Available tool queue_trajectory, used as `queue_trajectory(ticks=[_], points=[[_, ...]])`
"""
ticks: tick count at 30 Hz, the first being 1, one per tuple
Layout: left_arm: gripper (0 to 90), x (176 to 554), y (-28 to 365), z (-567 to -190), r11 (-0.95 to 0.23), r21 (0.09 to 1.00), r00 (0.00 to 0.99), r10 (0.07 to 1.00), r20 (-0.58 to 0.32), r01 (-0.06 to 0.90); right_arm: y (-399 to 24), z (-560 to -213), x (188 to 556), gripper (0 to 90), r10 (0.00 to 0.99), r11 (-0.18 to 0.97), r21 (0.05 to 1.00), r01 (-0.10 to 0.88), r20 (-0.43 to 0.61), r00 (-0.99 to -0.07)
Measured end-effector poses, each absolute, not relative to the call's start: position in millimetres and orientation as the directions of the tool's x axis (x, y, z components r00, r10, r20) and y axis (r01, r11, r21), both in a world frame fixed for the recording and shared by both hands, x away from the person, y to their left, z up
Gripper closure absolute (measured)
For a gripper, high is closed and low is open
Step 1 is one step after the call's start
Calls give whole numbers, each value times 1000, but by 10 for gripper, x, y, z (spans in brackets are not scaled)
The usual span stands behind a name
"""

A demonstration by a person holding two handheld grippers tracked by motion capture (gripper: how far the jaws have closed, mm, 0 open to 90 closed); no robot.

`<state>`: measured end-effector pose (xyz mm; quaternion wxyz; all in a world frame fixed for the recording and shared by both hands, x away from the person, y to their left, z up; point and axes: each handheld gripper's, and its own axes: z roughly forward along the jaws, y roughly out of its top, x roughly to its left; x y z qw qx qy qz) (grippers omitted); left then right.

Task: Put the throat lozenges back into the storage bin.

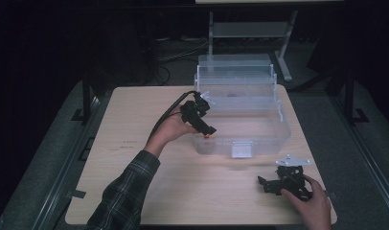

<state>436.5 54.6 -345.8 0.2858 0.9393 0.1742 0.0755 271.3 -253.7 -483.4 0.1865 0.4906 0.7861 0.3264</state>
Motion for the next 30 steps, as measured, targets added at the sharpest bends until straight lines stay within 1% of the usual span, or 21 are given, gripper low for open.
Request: queue_trajectory(ticks=[11, 17, 24, 30], points=[[189, 4311, 635, -3377, -768, 578, 926, 373, 53, 276, -2536, -4833, 2712, 0, 893, 303, 697, 650, 29, -448], [185, 4258, 725, -3348, -759, 586, 924, 381, 44, 284, -2537, -4833, 2712, 0, 893, 306, 696, 649, 27, -450], [161, 4201, 836, -3357, -755, 585, 920, 389, 38, 295, -2536, -4833, 2712, 0, 893, 304, 697, 650, 29, -448], [124, 4153, 927, -3382, -747, 589, 915, 402, 32, 308, -2537, -4834, 2713, 0, 893, 306, 696, 649, 27, -449]])
